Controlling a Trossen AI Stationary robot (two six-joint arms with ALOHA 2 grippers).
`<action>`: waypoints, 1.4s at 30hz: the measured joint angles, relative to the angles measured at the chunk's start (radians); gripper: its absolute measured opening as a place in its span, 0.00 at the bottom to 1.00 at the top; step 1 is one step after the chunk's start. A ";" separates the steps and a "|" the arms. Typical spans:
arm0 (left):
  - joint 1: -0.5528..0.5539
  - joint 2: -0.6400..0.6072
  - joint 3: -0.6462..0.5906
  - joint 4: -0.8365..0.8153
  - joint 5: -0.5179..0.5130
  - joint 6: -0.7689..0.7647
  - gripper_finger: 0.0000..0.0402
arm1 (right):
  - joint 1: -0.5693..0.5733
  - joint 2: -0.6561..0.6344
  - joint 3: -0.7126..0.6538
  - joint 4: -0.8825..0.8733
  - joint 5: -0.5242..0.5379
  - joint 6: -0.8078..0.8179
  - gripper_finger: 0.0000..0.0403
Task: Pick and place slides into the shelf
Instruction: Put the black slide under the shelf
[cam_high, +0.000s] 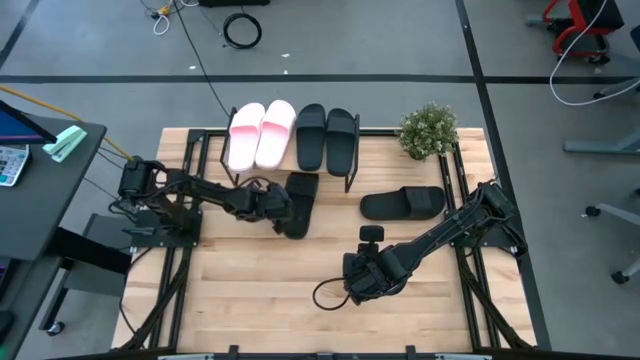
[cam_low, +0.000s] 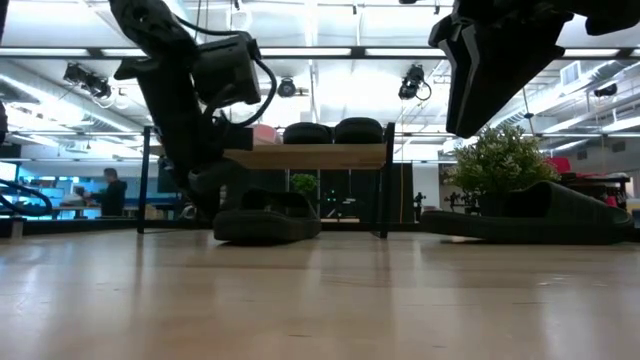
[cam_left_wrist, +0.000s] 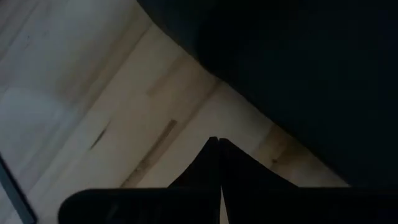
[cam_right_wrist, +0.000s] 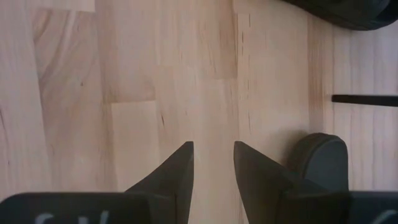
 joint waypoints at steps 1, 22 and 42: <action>0.000 0.000 0.000 0.005 0.001 0.000 0.00 | 0.000 0.000 0.000 0.002 0.000 0.000 0.30; 0.067 0.080 0.011 0.267 0.048 0.087 0.00 | -0.002 0.000 0.000 0.030 0.000 -0.018 0.30; 0.147 0.072 0.009 0.313 0.158 0.186 0.01 | -0.003 0.000 0.000 0.179 -0.007 -0.150 0.28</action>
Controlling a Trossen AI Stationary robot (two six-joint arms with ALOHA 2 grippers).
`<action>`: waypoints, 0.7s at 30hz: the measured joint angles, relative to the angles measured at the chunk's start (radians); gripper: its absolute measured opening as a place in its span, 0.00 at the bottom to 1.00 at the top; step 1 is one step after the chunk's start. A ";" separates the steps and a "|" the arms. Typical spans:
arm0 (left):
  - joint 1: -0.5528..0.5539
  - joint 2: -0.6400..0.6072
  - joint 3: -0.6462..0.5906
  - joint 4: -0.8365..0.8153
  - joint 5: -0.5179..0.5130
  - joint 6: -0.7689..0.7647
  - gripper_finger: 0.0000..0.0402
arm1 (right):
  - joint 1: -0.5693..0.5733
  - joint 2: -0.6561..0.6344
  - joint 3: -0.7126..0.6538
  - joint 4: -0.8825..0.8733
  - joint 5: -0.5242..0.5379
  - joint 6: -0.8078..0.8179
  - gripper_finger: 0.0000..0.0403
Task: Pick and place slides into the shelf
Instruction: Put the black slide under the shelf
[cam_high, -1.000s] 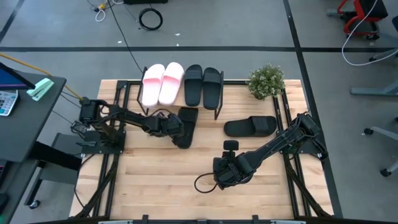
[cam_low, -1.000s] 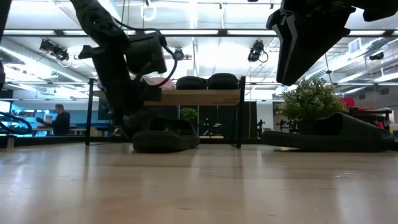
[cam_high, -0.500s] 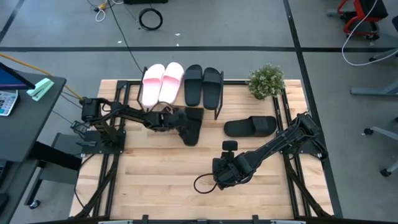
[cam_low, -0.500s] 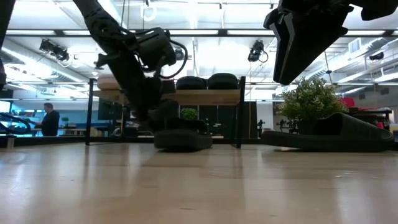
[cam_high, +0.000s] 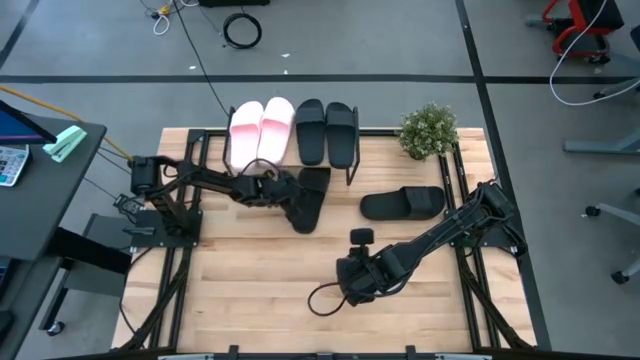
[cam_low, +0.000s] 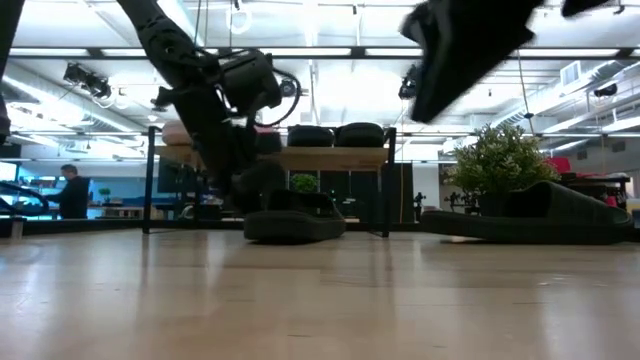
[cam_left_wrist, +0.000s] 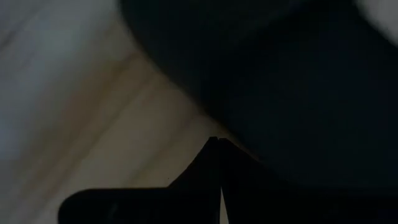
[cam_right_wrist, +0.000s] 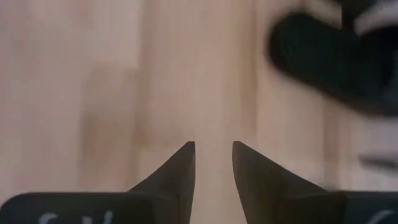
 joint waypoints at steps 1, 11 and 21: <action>-0.017 -0.002 0.002 -0.009 0.003 -0.006 0.01 | 0.000 0.000 0.000 0.046 -0.009 -0.032 0.27; -0.199 -0.043 0.002 -0.179 -0.049 -0.088 0.00 | -0.014 0.000 -0.011 0.072 -0.012 0.031 0.22; -0.336 -0.252 0.002 -0.287 -0.138 -0.154 0.01 | -0.036 0.000 -0.212 0.069 0.078 0.238 0.18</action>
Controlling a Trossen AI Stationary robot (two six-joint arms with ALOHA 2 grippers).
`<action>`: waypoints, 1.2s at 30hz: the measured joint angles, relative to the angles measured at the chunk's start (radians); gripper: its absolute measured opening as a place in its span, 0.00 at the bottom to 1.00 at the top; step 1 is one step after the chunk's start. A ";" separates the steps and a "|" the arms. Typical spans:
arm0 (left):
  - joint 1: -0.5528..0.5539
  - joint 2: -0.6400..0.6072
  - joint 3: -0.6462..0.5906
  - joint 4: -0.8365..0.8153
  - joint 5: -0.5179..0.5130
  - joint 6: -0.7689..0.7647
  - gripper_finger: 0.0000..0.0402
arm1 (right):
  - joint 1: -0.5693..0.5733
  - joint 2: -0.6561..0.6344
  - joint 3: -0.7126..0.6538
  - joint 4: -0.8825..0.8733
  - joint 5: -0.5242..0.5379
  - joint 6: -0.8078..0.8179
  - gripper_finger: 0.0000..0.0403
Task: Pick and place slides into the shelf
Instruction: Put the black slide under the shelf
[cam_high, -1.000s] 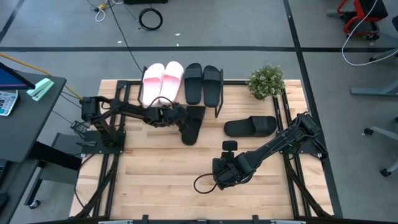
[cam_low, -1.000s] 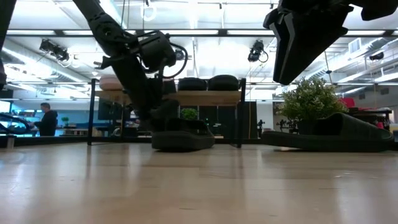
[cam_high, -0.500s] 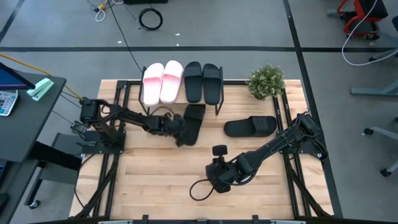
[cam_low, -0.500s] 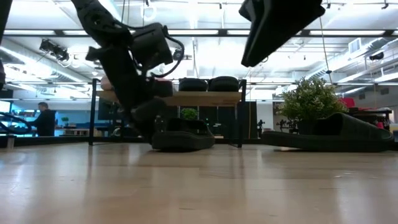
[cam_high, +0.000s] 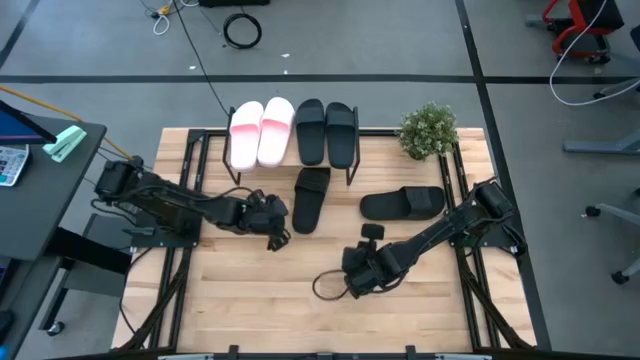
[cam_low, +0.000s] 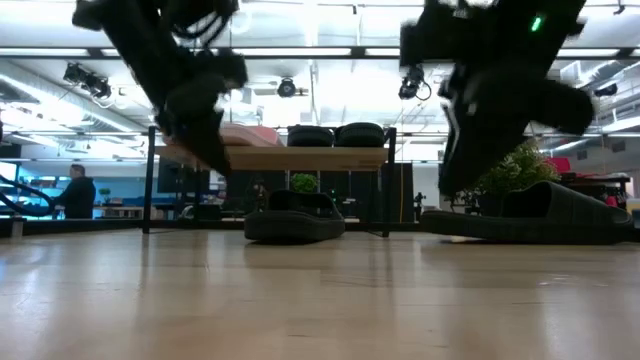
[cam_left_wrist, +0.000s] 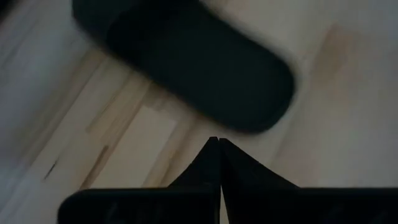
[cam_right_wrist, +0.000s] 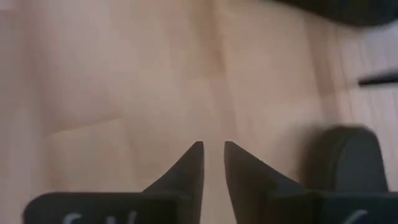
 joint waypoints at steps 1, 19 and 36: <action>-0.008 -0.014 0.002 0.010 0.000 0.016 0.01 | -0.007 0.000 -0.016 0.006 0.010 0.023 0.16; -0.029 -0.117 0.000 0.069 -0.007 0.156 0.03 | -0.365 0.001 -0.127 0.505 0.057 -0.243 0.01; -0.035 -0.116 0.000 0.046 -0.007 0.168 0.05 | -0.495 0.068 -0.126 0.660 -0.088 -0.266 0.00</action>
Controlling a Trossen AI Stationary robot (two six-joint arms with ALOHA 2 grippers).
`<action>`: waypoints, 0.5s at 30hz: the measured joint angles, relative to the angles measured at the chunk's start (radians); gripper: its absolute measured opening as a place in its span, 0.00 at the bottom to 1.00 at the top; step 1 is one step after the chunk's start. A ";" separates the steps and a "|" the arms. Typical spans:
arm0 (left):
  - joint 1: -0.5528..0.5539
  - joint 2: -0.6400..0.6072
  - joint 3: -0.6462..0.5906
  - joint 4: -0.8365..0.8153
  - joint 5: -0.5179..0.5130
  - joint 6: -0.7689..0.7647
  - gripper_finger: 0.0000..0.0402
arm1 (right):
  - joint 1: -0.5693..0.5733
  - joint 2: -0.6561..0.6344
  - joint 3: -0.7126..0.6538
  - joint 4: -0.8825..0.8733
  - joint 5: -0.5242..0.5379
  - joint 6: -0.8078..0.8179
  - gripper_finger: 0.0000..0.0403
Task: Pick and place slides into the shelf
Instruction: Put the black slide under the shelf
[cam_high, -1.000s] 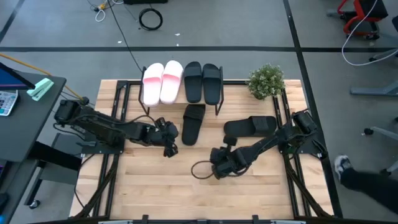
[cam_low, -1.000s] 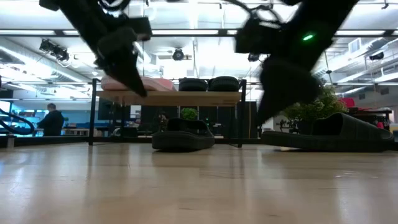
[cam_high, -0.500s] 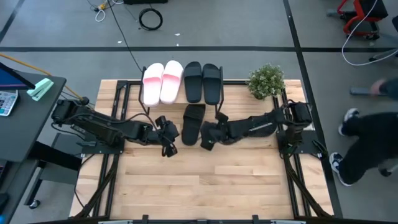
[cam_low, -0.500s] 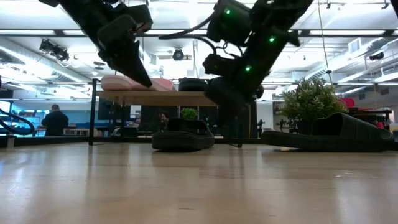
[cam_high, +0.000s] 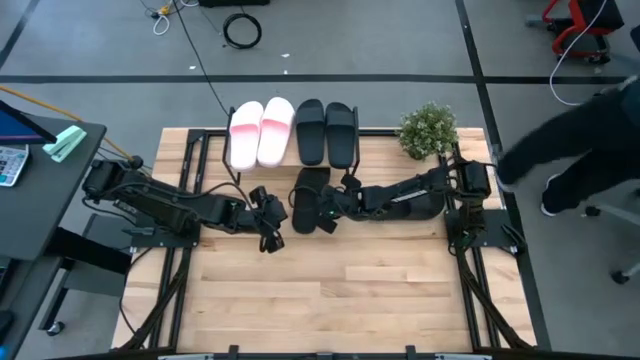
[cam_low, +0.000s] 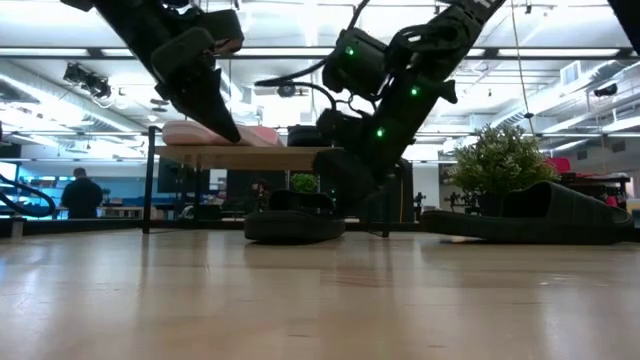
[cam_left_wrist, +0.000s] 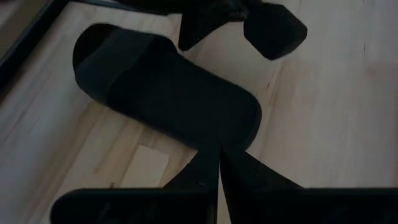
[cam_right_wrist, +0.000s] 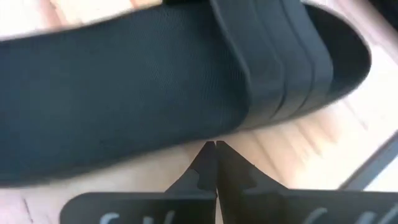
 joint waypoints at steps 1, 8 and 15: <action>0.000 0.000 0.000 -0.005 0.000 0.000 0.05 | 0.000 0.010 0.000 0.000 0.000 0.003 0.00; 0.000 0.000 0.000 -0.018 0.000 0.000 0.01 | -0.005 0.049 -0.001 0.032 0.063 -0.002 0.00; 0.000 0.000 0.000 -0.010 0.000 0.015 0.05 | -0.053 0.086 0.001 0.240 0.039 -0.082 0.00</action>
